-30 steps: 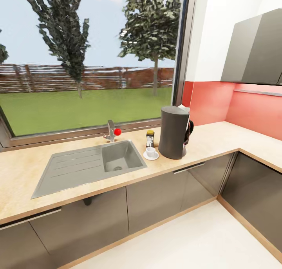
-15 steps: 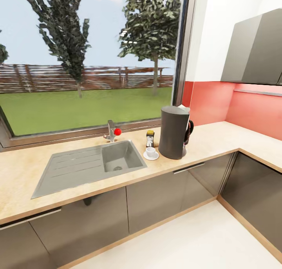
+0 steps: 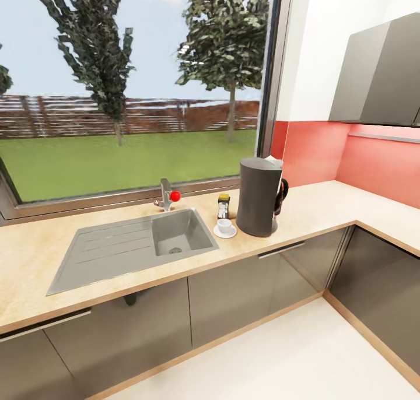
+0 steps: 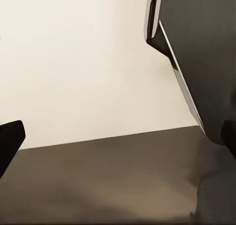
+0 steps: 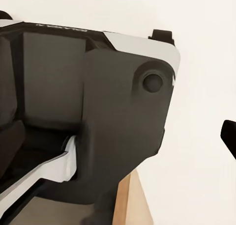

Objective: Set up a coffee station on the kitchen countertop: keep the coffee maker on the countertop, move the bottle of coffee from the kitchen shelf to the counter next to the coffee maker, place a paper coffee filter on top of the coffee maker, put the saucer next to the coffee maker with the coffee cup on the saucer, and place the electric kettle next to the coffee maker.

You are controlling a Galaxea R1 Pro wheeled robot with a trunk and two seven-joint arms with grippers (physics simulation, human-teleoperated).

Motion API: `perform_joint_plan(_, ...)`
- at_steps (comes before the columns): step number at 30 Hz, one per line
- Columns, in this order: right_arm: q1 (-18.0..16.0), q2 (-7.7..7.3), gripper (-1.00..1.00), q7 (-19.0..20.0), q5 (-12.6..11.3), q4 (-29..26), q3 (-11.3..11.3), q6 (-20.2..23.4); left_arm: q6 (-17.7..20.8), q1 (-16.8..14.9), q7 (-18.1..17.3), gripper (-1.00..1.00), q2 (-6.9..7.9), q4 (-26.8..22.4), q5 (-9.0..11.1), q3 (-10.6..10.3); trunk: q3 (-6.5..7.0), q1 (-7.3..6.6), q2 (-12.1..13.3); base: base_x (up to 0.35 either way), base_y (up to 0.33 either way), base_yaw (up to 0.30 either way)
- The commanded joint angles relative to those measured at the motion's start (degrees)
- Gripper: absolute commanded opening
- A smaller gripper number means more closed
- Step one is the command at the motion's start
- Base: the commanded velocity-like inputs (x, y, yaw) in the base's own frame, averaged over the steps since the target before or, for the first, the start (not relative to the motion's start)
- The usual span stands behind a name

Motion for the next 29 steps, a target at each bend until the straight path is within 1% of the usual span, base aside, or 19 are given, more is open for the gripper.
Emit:
perform_joint_plan(1,0.1,0.01,1.0,0.2,-0.4,-0.1,0.5,-0.4,0.6,0.0,0.0,1.0,-0.05,-0.3,-0.5,0.5,-0.1,0.03,-0.1,0.0,0.0,0.0)
perform_joint_plan(4,0.3,0.03,1.0,0.2,-0.4,-0.1,0.5,-2.5,0.9,-0.1,0.2,1.0,-0.03,-0.3,-0.6,0.5,-0.1,0.03,-0.1,0.0,0.0,0.0)
perform_joint_plan(10,0.3,0.09,1.0,0.2,-0.4,-0.2,0.5,-5.4,1.0,-0.5,0.3,1.0,0.06,-0.4,-0.5,0.5,-0.1,0.03,-0.1,0.0,0.0,0.0)
perform_joint_plan(12,0.3,0.15,1.0,0.2,-0.4,-0.3,0.5,-8.0,1.0,-0.7,0.3,1.0,0.07,-0.5,-0.5,0.5,-0.1,0.03,-0.1,0.0,0.0,0.0)
perform_joint_plan(15,0.4,-0.08,1.0,0.2,-0.3,-0.2,0.5,-14.1,1.0,-1.1,0.2,1.0,0.23,-0.5,-0.5,0.5,-0.1,0.03,-0.1,0.0,0.0,0.0)
perform_joint_plan(16,0.4,-0.12,1.0,0.2,-0.3,-0.2,0.5,-15.1,1.0,-1.1,0.2,1.0,0.23,-0.5,-0.5,0.5,-0.1,0.03,-0.1,0.0,0.0,0.0)
perform_joint_plan(18,0.4,-0.13,1.0,0.1,-0.3,-0.3,0.5,-19.8,1.0,-1.3,0.1,1.0,0.24,-0.5,-0.6,0.5,-0.1,0.03,-0.1,0.0,0.0,0.0)
perform_joint_plan(21,0.4,0.04,1.0,0.1,-0.4,-0.3,0.5,-23.2,1.0,-1.4,0.1,1.0,0.24,-0.5,-0.6,0.5,-0.1,0.03,-0.1,0.0,0.0,0.0)
perform_joint_plan(24,0.4,0.11,1.0,0.1,-0.4,-0.2,0.5,-24.9,1.0,-1.4,0.1,1.0,0.09,-0.5,-0.4,0.6,-0.1,0.03,-0.1,0.0,0.0,0.0)
perform_joint_plan(29,0.4,0.03,1.0,0.2,-0.4,-0.3,0.5,-25.4,1.0,-1.4,0.2,1.0,-0.01,-0.5,-0.3,0.6,-0.1,0.03,-0.1,0.0,0.0,0.0)
